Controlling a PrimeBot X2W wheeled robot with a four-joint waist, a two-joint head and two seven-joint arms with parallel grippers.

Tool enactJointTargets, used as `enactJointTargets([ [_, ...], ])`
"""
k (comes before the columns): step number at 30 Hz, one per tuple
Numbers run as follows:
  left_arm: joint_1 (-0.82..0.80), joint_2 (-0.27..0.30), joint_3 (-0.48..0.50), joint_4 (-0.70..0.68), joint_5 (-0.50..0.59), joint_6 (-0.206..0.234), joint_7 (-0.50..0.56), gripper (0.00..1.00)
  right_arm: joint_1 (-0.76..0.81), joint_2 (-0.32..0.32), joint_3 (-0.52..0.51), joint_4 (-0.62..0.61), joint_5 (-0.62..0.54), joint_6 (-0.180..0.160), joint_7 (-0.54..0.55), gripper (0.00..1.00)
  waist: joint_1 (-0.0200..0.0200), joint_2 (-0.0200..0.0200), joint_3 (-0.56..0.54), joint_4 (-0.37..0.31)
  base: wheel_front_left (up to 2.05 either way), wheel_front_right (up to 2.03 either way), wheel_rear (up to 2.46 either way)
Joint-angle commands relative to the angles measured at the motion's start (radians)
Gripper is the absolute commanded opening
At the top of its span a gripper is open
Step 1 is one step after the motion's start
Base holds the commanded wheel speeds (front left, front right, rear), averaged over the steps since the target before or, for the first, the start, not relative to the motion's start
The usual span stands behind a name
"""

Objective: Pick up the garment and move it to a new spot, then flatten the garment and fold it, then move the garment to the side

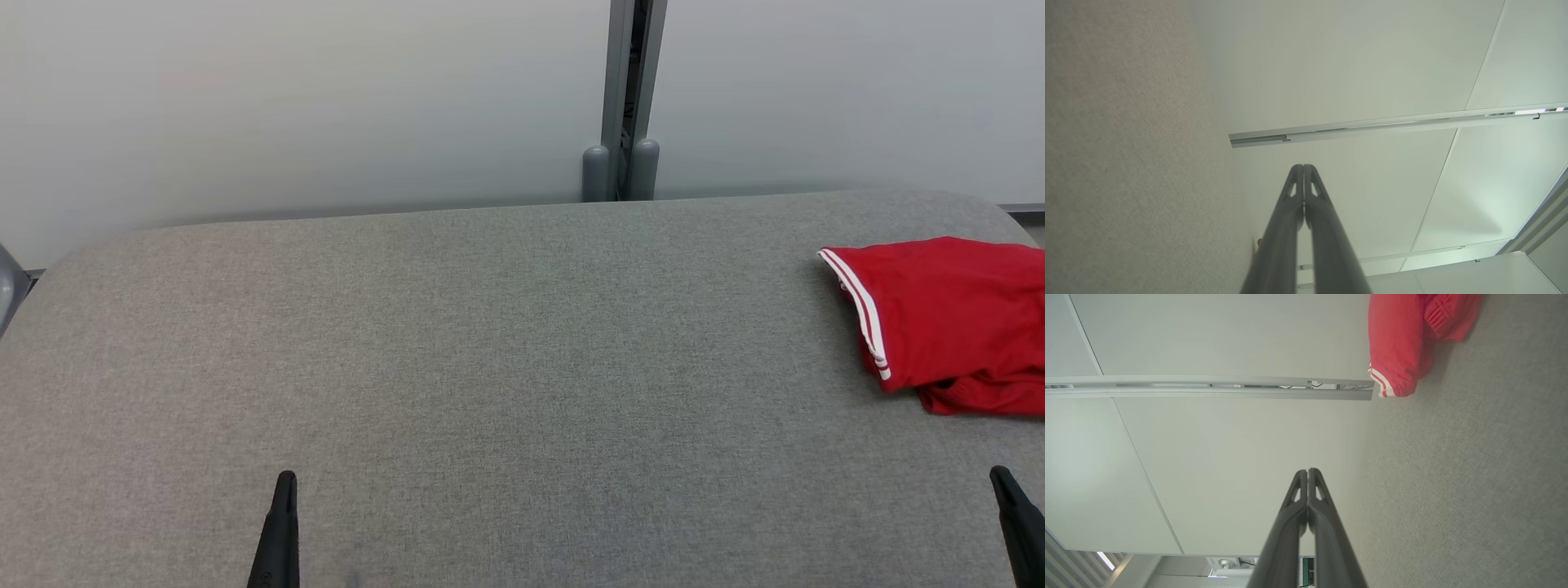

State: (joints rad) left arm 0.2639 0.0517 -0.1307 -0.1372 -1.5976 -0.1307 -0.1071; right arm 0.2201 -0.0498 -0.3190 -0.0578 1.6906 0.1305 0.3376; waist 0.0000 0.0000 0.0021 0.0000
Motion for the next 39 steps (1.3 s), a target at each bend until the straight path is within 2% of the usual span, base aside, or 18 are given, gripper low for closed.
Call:
enactJointTargets([
  [1, 0.012, 0.002, 0.004, -0.003, 0.005, -0.003, 0.001, 0.00, 0.004, -0.003, -0.005, -0.004, 0.000, 0.000, 0.004, 0.00, 0.0000, 0.0000, 0.000, 0.000, 0.00, 0.00, 0.00],
  [39, 0.012, 0.001, 0.005, -0.003, 0.005, -0.003, 0.002, 0.00, 0.006, -0.003, -0.001, -0.005, 0.004, 0.000, -0.001, 0.00, 0.0000, 0.0000, 0.000, 0.000, 0.00, 0.00, 0.00],
])
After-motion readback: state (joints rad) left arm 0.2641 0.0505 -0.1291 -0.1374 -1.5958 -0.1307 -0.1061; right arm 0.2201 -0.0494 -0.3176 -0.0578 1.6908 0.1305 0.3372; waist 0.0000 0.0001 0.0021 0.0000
